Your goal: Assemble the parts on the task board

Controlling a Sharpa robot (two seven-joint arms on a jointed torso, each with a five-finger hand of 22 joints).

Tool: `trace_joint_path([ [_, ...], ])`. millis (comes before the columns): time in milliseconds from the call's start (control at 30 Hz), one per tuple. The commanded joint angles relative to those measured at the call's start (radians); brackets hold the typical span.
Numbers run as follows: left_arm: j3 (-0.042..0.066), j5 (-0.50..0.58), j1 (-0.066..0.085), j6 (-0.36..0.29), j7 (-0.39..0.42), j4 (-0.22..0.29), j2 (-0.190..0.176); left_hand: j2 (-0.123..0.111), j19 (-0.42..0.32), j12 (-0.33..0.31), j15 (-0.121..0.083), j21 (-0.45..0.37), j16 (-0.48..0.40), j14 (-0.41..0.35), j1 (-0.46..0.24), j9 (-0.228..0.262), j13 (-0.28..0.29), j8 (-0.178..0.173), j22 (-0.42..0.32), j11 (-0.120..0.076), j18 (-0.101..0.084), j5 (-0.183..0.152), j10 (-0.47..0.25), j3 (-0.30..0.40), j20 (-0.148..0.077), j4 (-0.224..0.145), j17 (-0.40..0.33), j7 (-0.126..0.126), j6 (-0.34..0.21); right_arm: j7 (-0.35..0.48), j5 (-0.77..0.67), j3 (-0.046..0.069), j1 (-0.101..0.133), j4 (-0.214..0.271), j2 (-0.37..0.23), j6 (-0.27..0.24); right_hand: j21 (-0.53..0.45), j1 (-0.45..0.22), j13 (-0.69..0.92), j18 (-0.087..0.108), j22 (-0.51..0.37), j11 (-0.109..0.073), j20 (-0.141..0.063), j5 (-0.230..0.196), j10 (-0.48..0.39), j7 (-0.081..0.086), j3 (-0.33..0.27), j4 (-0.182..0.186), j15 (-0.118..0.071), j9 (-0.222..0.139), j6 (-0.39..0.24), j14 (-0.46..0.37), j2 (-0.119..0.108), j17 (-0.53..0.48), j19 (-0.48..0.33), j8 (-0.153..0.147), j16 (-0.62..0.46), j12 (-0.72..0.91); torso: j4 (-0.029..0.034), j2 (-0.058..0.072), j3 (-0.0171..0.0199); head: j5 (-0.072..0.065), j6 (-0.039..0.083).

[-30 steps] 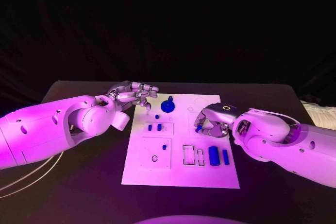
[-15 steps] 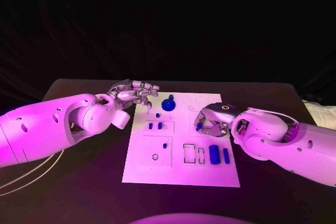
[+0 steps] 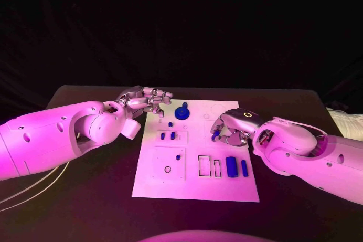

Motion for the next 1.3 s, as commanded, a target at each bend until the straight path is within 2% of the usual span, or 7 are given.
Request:
trace_joint_path([
  [33,0.001,-0.002,0.000,0.019,0.004,0.001,0.002,0.003,-0.004,0.004,0.001,-0.004,-0.004,-0.010,-0.009,0.000,0.001,0.003,-0.001,-0.001,0.019,0.001,-0.006,-0.005,0.005,0.001,-0.001,-0.002,-0.006,-0.003,0.014,0.002,0.003,0.010,-0.006,-0.066,0.007,0.011,0.000,-0.010,0.000,-0.011,0.002,-0.002,0.021,0.001,0.006,0.001,-0.009,0.010,0.002,0.046,0.012,-0.001,0.008,0.002,0.005,0.000,0.0004,0.000,-0.0009,-0.002,0.003],
  [200,0.001,-0.002,0.000,0.019,0.004,0.001,0.002,0.003,-0.004,0.004,0.001,-0.004,-0.004,-0.010,-0.009,0.000,0.001,0.003,-0.001,-0.001,0.019,0.001,-0.006,-0.005,0.005,0.001,-0.001,-0.002,-0.006,0.002,0.045,0.003,0.004,0.034,-0.018,-0.067,0.008,0.010,-0.001,-0.011,0.001,-0.009,0.002,-0.002,0.019,0.003,0.008,0.000,-0.008,0.010,-0.002,0.045,0.010,-0.001,0.008,0.000,0.006,-0.005,0.0001,0.002,0.0005,0.001,0.001],
  [333,0.001,-0.002,0.000,0.020,0.004,0.000,0.003,0.003,-0.004,0.004,0.001,-0.004,-0.004,-0.010,-0.009,0.000,0.001,0.003,-0.001,-0.001,0.019,0.001,-0.006,-0.005,0.005,0.001,-0.001,-0.002,-0.006,0.018,0.067,0.004,0.004,0.066,-0.018,-0.063,0.009,0.011,-0.001,-0.011,0.002,-0.009,0.002,0.000,0.018,0.004,0.011,-0.003,-0.008,0.010,-0.004,0.045,0.008,0.000,0.008,0.000,0.007,-0.008,-0.0004,0.001,-0.0004,-0.002,0.001],
  [467,0.001,-0.002,0.000,0.021,0.005,-0.002,0.005,0.003,-0.004,0.004,0.001,-0.004,-0.004,-0.010,-0.009,0.000,0.001,0.003,-0.001,-0.001,0.019,0.001,-0.006,-0.005,0.005,0.001,-0.001,-0.002,-0.006,0.038,0.086,0.004,-0.001,0.107,0.000,-0.063,0.011,0.012,-0.002,-0.011,0.004,-0.008,0.002,0.001,0.017,0.006,0.013,-0.006,-0.007,0.011,-0.006,0.045,0.006,0.001,0.008,-0.001,0.008,-0.010,0.0009,0.000,-0.0002,0.002,-0.001],
  [733,0.001,-0.002,0.000,0.022,0.007,-0.007,0.009,0.003,-0.004,0.004,0.001,-0.004,-0.004,-0.010,-0.009,0.000,0.001,0.003,-0.001,-0.001,0.019,0.001,-0.006,-0.005,0.005,0.001,-0.001,-0.002,-0.006,0.060,0.091,0.004,-0.012,0.153,0.057,-0.063,0.013,0.012,-0.002,-0.011,0.006,-0.005,0.002,0.002,0.014,0.009,0.017,-0.010,-0.005,0.011,-0.010,0.045,0.004,0.002,0.007,-0.002,0.010,-0.016,0.0002,-0.001,-0.0016,0.005,-0.002],
  [933,0.001,-0.002,0.000,0.021,0.007,-0.008,0.014,0.003,-0.004,0.004,0.001,-0.004,-0.004,-0.010,-0.009,0.000,0.001,0.003,-0.001,-0.001,0.019,0.001,-0.006,-0.005,0.005,0.001,-0.001,-0.002,-0.006,0.063,0.091,0.003,-0.026,0.147,0.115,-0.022,0.012,0.008,-0.003,-0.011,0.002,-0.001,0.004,0.003,0.006,0.013,0.022,-0.011,-0.002,0.011,-0.018,0.044,0.003,0.000,0.004,-0.006,0.009,-0.024,0.0012,0.000,-0.0025,0.007,0.000],
  [1300,0.001,-0.002,0.000,0.022,0.007,-0.004,0.017,0.003,-0.004,0.004,0.001,-0.004,-0.004,-0.010,-0.009,0.000,0.001,0.003,-0.001,-0.001,0.019,0.001,-0.006,-0.005,0.005,0.001,-0.001,-0.002,-0.006,0.057,0.066,-0.001,-0.062,0.086,0.203,0.032,0.010,0.005,-0.004,-0.010,-0.002,0.002,0.005,0.003,0.001,0.015,0.025,-0.012,0.000,0.010,-0.023,0.044,0.002,0.000,0.001,-0.009,0.009,-0.030,0.0002,0.000,-0.0019,0.018,-0.005],
])
